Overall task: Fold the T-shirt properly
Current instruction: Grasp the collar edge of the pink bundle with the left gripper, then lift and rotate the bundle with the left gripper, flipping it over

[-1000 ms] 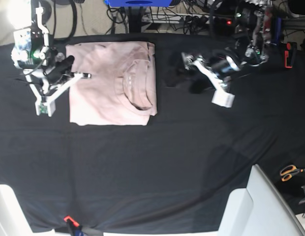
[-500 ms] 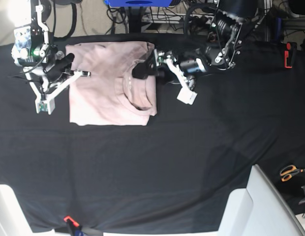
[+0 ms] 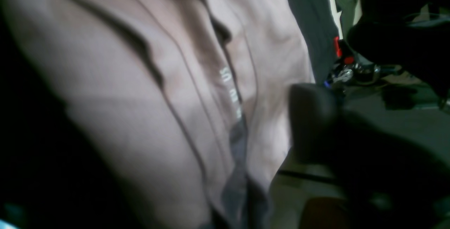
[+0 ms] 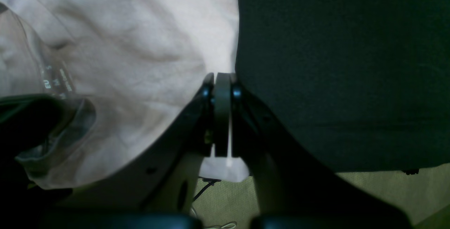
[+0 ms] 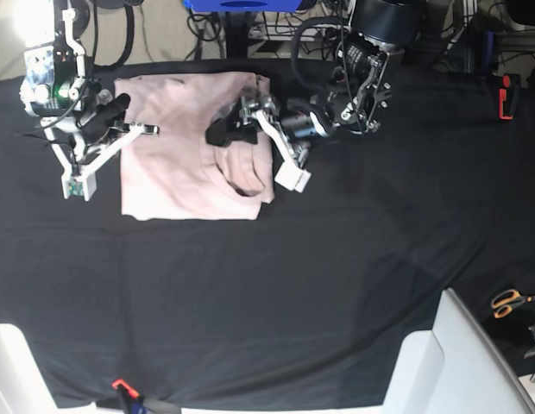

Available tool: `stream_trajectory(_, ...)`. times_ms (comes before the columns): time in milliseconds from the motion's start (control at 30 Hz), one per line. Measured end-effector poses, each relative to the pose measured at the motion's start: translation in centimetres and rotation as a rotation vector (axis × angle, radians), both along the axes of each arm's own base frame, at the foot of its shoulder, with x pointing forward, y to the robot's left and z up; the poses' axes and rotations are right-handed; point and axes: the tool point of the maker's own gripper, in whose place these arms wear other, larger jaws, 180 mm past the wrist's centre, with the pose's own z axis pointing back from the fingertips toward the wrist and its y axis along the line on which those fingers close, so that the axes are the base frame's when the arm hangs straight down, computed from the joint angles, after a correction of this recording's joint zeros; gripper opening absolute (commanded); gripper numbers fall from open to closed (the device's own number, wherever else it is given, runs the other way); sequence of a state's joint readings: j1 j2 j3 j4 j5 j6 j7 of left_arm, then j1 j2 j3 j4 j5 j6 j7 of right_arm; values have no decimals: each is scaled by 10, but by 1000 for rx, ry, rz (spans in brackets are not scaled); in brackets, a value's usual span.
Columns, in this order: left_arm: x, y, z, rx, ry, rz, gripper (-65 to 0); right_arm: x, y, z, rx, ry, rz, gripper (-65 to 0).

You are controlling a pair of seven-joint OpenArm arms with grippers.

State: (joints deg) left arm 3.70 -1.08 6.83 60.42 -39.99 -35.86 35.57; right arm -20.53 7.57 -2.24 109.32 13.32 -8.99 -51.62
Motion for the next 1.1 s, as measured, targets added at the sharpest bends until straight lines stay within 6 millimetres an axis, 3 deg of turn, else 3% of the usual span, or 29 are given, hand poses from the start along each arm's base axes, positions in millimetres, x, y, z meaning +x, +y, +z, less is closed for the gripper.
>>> stream_trajectory(133,-8,4,-9,52,21,-49,-645,-2,-1,-4,-1,13,-2,-644)
stream_trajectory(367,2,2,-7,76,15,-80,-650,-3,-1,-5,-1,17,-2,-644)
stream_trajectory(467,-4,3,-8,127,34,-175,-650,-3,-1,-5,-2,13,-2,-644)
stream_trajectory(667,6,40,-4,329,47,-237,-650,-3,-1,-5,-2,15,-3,-644)
stream_trajectory(767,8,57,-2,435,47,-355,-650,-3,-1,-5,-1,14,-2,-644)
stream_trajectory(1100,71,63,32,745,-180,-728,-650,-2,0,-5,1,13,-7,-644)
